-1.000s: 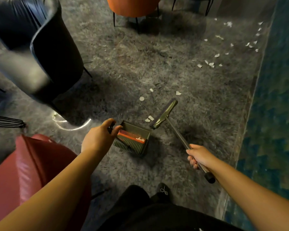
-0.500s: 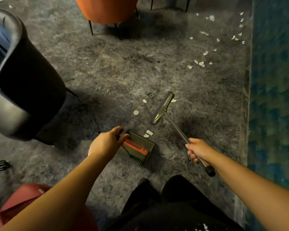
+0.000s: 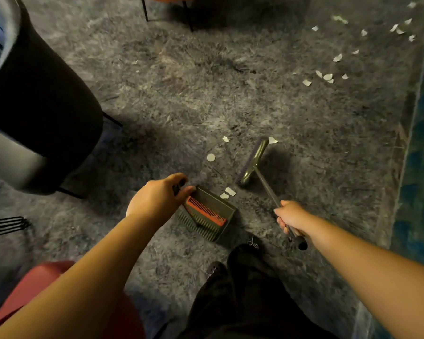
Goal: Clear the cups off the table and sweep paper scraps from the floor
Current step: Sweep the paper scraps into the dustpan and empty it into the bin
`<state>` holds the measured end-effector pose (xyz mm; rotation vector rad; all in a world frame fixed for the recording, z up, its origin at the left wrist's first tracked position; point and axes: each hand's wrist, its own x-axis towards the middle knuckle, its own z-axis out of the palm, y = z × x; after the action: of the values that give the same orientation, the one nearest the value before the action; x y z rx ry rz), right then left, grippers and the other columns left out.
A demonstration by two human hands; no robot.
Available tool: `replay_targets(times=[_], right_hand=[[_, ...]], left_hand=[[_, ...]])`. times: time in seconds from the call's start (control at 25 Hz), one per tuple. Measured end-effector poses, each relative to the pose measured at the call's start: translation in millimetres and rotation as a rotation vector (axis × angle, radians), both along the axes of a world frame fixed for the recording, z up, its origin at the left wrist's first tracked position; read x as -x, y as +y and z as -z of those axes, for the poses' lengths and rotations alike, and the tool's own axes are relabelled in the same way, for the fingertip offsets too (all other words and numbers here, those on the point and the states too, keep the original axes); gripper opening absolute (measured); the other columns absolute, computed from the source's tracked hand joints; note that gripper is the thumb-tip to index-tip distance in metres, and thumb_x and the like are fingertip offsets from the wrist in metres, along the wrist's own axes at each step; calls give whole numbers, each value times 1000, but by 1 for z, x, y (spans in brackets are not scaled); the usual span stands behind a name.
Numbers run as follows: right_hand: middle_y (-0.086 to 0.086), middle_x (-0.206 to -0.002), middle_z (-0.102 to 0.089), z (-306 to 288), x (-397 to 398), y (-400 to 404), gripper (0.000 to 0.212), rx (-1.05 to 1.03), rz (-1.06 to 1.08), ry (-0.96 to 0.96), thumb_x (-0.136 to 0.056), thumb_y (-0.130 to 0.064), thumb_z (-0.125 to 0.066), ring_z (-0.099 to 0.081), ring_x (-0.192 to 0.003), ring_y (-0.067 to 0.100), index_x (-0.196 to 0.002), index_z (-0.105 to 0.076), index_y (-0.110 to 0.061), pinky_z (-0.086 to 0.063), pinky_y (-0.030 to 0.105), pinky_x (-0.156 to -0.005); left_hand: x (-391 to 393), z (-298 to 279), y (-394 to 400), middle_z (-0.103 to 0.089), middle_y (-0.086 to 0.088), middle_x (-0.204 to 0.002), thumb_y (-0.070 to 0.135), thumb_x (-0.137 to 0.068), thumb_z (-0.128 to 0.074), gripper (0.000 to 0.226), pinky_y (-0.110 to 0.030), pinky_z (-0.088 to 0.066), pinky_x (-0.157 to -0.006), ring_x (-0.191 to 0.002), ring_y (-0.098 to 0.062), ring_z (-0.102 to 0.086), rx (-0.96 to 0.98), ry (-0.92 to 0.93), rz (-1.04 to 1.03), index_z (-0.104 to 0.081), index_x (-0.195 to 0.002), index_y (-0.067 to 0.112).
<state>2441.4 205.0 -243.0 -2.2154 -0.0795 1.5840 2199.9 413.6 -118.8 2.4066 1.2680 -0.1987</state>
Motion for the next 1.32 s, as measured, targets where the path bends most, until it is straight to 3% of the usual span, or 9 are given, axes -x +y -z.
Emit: replay_targets(times=[0.12, 0.28, 0.4, 0.76, 0.96, 1.08, 1.24, 1.32], right_hand=[[10, -56, -51, 8, 9, 3, 23, 40, -147, 37, -98, -7, -40, -46, -44, 20, -120, -46, -2, -45, 32, -46], [8, -61, -46, -3, 21, -10, 41, 58, -176, 138, -99, -7, -41, -42, -42, 14, -140, -37, -10, -38, 21, -35], [5, -60, -42, -18, 13, -10, 44, 40, -176, 171, -99, -7, -42, -37, -39, 9, -142, -36, -14, -33, 17, -35], [8, -62, -45, -21, -17, 0, 57, 3, -80, 15, -99, -8, -42, -38, -42, 14, -151, -21, -18, -33, 18, -34], [12, -68, -45, 5, -21, 18, 41, 63, -152, -28, -98, -6, -37, -41, -48, 19, -139, -37, -11, -36, 26, -41], [12, -76, -48, 14, -5, 25, 45, 75, -231, -60, -97, -4, -36, -44, -50, 19, -142, -34, -11, -40, 27, -41], [10, -72, -49, 18, 21, 26, 54, 77, -218, 35, -100, -11, -39, -41, -45, 15, -151, -24, -22, -37, 21, -34], [10, -67, -50, 15, 37, 30, 56, 74, -329, 91, -100, -12, -41, -43, -43, 17, -151, -22, -20, -39, 23, -34]], left_hand=[[-10, 1, -1, -71, 3, -99, 66, -85, -51, 46, -37, -57, -65, -83, -20, -66, -2, -8, -2, -58, -120, 36], [-14, -1, -3, -72, 3, -100, 65, -85, -51, 49, -30, -54, -61, -83, -19, -67, -11, 11, 4, -57, -125, 36], [-13, -3, -7, -72, 2, -100, 66, -85, -50, 52, -34, -56, -64, -85, -20, -67, -10, 32, 6, -56, -127, 36], [1, -14, 0, -72, 6, -93, 70, -83, -45, 50, -34, -57, -60, -78, -17, -67, -37, 59, 28, -55, -123, 41], [-3, -12, 17, -71, 4, -94, 67, -85, -48, 47, -36, -57, -63, -81, -19, -67, -35, 71, -14, -57, -121, 39], [-2, -9, 21, -71, 2, -93, 68, -84, -48, 48, -36, -57, -61, -79, -20, -67, -53, 63, -23, -58, -121, 38], [-11, -6, 18, -72, 3, -90, 66, -85, -48, 46, -33, -56, -58, -76, -19, -67, -77, 41, 17, -59, -119, 37], [-12, -5, 17, -72, 4, -91, 66, -86, -48, 45, -35, -57, -60, -78, -20, -68, -72, 44, 17, -59, -119, 37]])
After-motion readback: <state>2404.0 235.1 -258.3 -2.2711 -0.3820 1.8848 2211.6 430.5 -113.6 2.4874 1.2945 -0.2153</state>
